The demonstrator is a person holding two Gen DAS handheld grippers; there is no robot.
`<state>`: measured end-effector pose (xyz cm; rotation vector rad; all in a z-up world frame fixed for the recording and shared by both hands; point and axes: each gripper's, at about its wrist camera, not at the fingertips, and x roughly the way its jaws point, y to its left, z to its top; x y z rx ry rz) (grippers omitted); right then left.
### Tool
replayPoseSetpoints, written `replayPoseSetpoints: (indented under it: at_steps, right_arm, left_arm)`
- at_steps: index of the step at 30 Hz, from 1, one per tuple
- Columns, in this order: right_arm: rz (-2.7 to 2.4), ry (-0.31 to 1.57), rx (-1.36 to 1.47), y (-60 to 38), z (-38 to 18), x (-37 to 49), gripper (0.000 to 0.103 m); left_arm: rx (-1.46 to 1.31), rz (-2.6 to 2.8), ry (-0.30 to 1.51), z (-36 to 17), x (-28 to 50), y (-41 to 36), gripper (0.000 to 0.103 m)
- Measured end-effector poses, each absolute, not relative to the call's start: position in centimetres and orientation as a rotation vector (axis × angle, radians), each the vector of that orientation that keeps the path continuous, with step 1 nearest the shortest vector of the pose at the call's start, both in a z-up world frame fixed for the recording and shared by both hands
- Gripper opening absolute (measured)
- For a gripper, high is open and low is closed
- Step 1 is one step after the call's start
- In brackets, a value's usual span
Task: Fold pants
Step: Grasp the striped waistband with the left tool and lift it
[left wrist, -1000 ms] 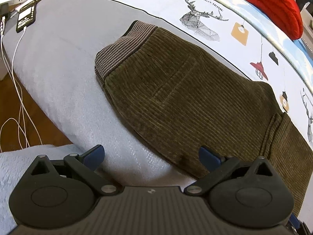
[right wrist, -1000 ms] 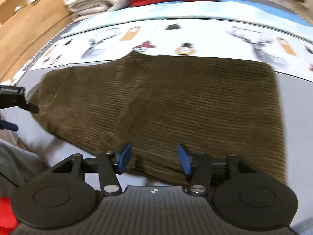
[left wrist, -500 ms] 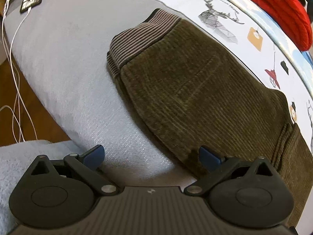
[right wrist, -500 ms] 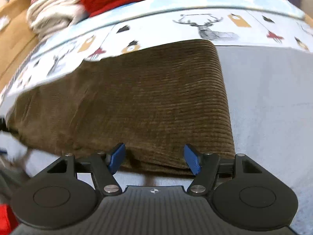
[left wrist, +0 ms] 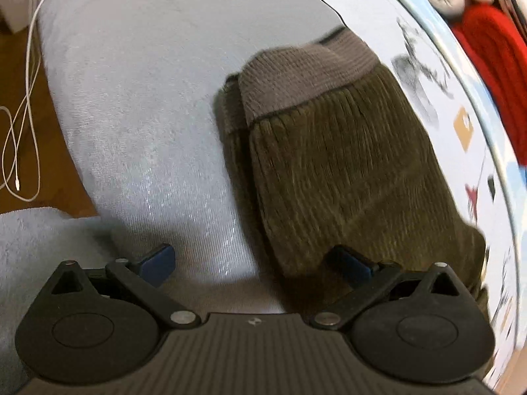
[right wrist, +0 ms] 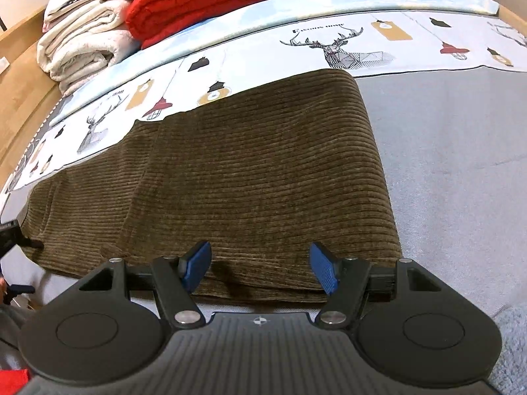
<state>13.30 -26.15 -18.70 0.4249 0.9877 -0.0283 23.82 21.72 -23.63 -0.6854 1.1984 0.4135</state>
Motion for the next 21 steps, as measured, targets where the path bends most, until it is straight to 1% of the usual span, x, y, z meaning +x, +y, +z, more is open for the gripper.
replayPoseSetpoints:
  at_steps: [6, 13, 14, 15, 16, 18, 21]
  right_arm:
    - [-0.022, 0.985, 0.407, -26.0, -18.7, 13.2, 0.068]
    - [-0.027, 0.984, 0.415, -26.0, -18.6, 13.3, 0.068]
    - [-0.026, 0.984, 0.415, -26.0, -18.6, 13.3, 0.068]
    - [-0.028, 0.983, 0.415, -26.0, -18.6, 13.3, 0.068]
    - [-0.029, 0.982, 0.415, -26.0, -18.6, 13.3, 0.068]
    - [-0.032, 0.980, 0.414, -25.9, -18.6, 13.3, 0.068]
    - [-0.036, 0.977, 0.416, -26.0, -18.6, 13.4, 0.068]
  left_arm:
    - [-0.782, 0.379, 1.101, -23.2, 24.2, 22.6, 0.103]
    - [-0.866, 0.439, 1.052, -23.8, 24.9, 23.9, 0.103]
    - [-0.866, 0.448, 1.040, -23.6, 24.7, 23.9, 0.098]
    - [-0.848, 0.460, 1.018, -23.2, 24.6, 23.8, 0.060]
    - [-0.826, 0.436, 1.000, -22.9, 24.9, 23.8, 0.037]
    - [-0.835, 0.428, 0.980, -22.3, 24.7, 23.8, 0.028]
    - [-0.794, 0.465, 0.985, -21.4, 24.2, 23.3, 0.023]
